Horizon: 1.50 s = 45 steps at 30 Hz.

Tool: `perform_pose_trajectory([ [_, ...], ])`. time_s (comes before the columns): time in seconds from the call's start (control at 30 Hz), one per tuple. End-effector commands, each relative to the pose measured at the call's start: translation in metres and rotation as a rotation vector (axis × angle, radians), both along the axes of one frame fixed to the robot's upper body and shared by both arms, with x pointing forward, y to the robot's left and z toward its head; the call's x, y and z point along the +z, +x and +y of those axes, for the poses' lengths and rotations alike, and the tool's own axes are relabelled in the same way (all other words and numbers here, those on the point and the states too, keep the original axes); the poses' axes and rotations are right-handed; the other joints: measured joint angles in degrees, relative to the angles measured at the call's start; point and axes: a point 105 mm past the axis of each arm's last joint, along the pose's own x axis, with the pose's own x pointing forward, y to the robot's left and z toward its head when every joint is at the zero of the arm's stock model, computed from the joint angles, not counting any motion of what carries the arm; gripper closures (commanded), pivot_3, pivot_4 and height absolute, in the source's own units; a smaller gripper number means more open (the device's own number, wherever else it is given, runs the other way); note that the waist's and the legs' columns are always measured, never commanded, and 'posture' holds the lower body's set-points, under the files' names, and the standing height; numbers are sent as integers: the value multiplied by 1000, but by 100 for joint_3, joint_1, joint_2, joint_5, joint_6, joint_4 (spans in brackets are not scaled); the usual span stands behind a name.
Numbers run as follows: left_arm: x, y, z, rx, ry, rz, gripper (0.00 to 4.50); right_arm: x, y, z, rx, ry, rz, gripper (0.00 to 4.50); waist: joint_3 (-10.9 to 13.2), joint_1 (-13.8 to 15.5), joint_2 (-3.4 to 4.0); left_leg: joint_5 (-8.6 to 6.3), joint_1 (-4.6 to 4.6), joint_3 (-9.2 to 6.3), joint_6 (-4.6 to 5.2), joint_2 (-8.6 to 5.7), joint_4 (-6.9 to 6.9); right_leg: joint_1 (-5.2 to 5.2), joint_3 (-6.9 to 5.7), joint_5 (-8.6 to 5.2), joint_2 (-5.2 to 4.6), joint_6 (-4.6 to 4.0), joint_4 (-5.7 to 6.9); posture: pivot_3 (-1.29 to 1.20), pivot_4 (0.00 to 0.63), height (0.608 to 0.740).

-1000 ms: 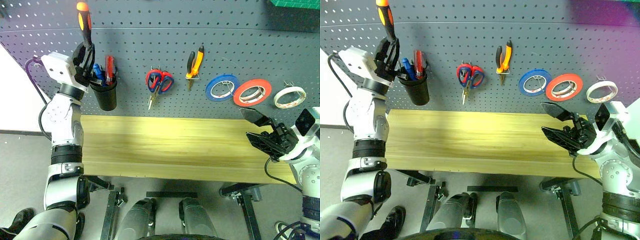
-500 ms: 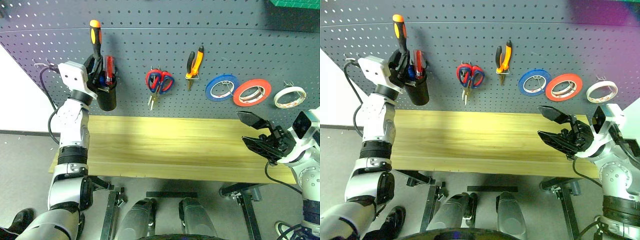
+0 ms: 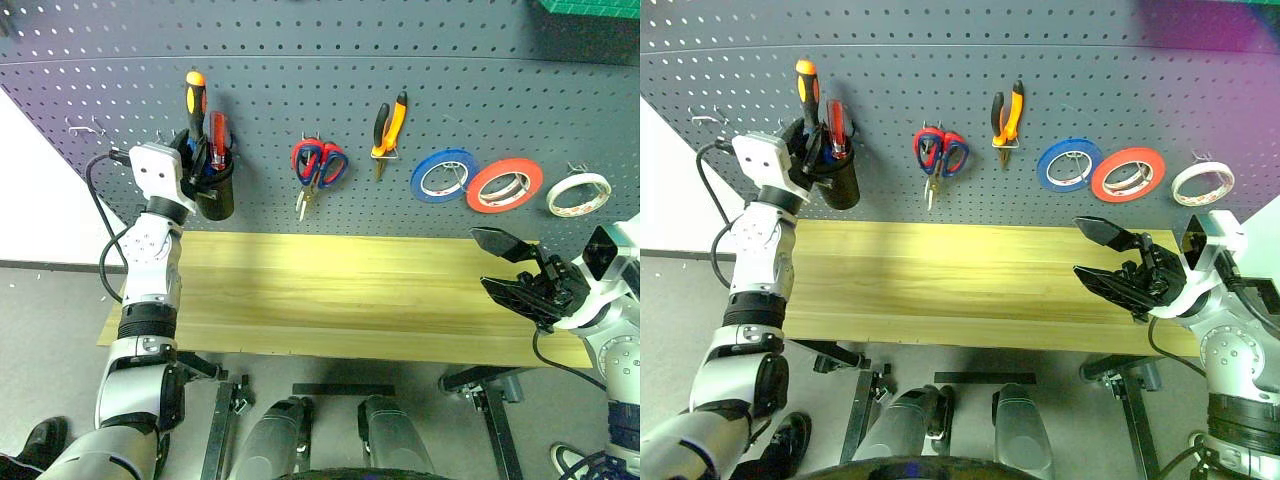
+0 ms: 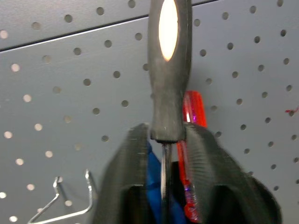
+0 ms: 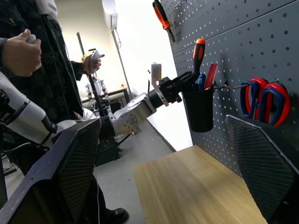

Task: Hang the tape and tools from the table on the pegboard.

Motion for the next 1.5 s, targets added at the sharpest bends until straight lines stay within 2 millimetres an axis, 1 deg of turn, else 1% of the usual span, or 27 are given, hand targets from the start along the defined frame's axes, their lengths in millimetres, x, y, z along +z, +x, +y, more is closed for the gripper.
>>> perform_pose_trajectory([
  [0.03,1,-3,6,3,-17,-9,1792,5,-1,-1,3,-13,-26,0,0,0,0,0,0,0,0,0,0,0,0,0,0,0,0,-155,139,740],
  [0.07,2,-3,7,0,-22,-14,1364,5,-1,0,3,-16,-27,0,0,1,0,0,0,0,0,0,0,0,0,0,0,0,0,-157,141,740],
  [0.2,8,-4,9,-3,-38,-34,120,5,0,0,5,-18,-25,0,0,1,0,0,0,0,0,0,0,-1,0,0,0,0,0,-152,141,740],
  [0.23,9,-4,8,-5,-39,-41,51,5,0,0,5,-16,-25,0,0,1,0,0,0,0,0,0,0,0,0,0,0,0,0,-152,142,740],
  [0.3,15,-6,7,-10,-57,-63,51,5,1,-1,1,-16,-22,0,0,1,0,0,0,0,0,0,0,-1,0,0,0,0,0,-149,143,740],
  [0.37,27,-7,4,-16,-62,-99,51,4,2,-1,0,-14,-18,0,0,1,0,0,0,0,0,0,0,0,0,0,0,0,0,-147,144,740],
  [0.4,36,-10,-1,-26,-52,-132,51,3,2,-1,1,-15,-17,0,0,2,-1,0,0,0,0,0,0,-1,0,0,0,0,0,-146,144,740],
  [0.53,57,-16,-17,-69,-28,-198,51,4,2,-1,4,-12,-21,0,1,6,-2,0,-2,0,0,0,0,-1,0,0,0,0,0,-143,140,740],
  [0.67,84,-27,-34,-108,12,-282,51,3,4,0,11,-14,-23,0,1,6,-2,0,-2,0,0,0,0,1,0,0,0,0,0,-138,139,740],
  [0.73,90,-31,-42,-135,44,-300,51,3,5,0,9,-11,-24,0,1,6,-1,0,-2,0,0,0,0,0,0,0,0,0,0,-132,136,740],
  [0.77,90,-32,-45,-145,58,-300,51,2,6,0,9,-10,-24,0,0,7,-1,0,-2,0,0,0,0,0,0,0,0,0,0,-132,136,740],
  [0.8,89,-33,-53,-182,60,-291,51,2,7,0,9,-10,-24,0,0,3,-1,0,-2,0,0,0,0,1,0,0,0,0,0,-131,134,740],
  [0.93,79,-44,-88,-357,113,-254,51,2,9,1,10,-4,-28,0,-1,5,0,1,-2,0,0,0,0,1,0,0,1,0,0,-128,125,740],
  [1.0,68,-47,-103,-417,162,-220,51,-1,9,2,17,-16,-25,0,-3,7,1,1,-2,1,0,0,0,2,0,0,1,0,-1,-126,109,740],
  [1.1,44,-48,-119,-519,177,-117,51,-4,13,2,12,-17,-25,0,-48,6,11,1,-2,1,0,0,-1,2,0,0,2,0,-1,-128,92,740],
  [1.13,36,-49,-122,-529,215,-97,51,-5,14,1,8,-17,-26,0,-64,3,13,1,-1,1,0,0,0,2,0,0,2,0,-1,-130,82,740],
  [1.17,32,-50,-125,-551,208,-76,51,-7,15,0,5,-22,-23,0,-82,-1,12,1,-1,1,0,0,0,2,0,0,2,0,0,-130,77,740],
  [1.2,27,-50,-127,-584,170,-35,51,-11,16,0,5,-32,-19,0,-102,-3,12,2,-1,1,-1,0,0,2,0,0,3,0,0,-128,69,740],
  [1.23,19,-51,-130,-612,192,-1,51,-16,16,0,6,-51,-9,0,-122,-1,12,2,-1,1,-1,0,0,2,0,0,3,0,0,-129,65,740],
  [1.27,13,-54,-133,-641,210,24,51,-20,16,-1,3,-67,-6,0,-149,-1,13,2,1,1,-2,0,0,3,0,0,4,0,1,-129,65,740],
  [1.3,4,-54,-132,-684,163,94,51,-22,17,-2,-2,-61,-4,0,-171,-1,16,2,2,1,-2,0,0,3,-1,0,5,0,1,-128,52,740],
  [1.33,-4,-52,-129,-707,128,157,51,-23,18,-4,-6,-56,-5,0,-200,-2,20,2,6,1,-2,0,0,7,-1,0,5,-1,1,-128,52,740],
  [1.37,-11,-50,-125,-713,111,207,51,-24,19,-5,-11,-57,-5,0,-228,-3,22,2,6,1,-2,0,0,7,0,0,4,-1,1,-130,43,740],
  [1.4,-27,-47,-118,-724,55,319,51,-29,20,-6,-14,-75,2,0,-263,-5,23,2,7,1,-2,0,0,8,0,0,4,0,0,-133,36,740],
  [1.43,-40,-46,-113,-723,59,389,51,-33,20,-7,-16,-92,10,0,-302,-6,24,2,7,1,-2,0,0,8,0,0,5,-1,1,-133,33,740],
  [1.47,-48,-49,-110,-714,114,406,51,-37,21,-7,-22,-107,16,0,-340,-18,26,2,10,0,-3,0,0,8,0,0,5,-1,1,-135,31,740],
  [1.5,-58,-54,-108,-728,131,448,51,-39,22,-8,-28,-111,19,0,-360,-36,31,1,20,1,-3,0,-3,8,0,-1,6,-1,1,-136,29,740],
])
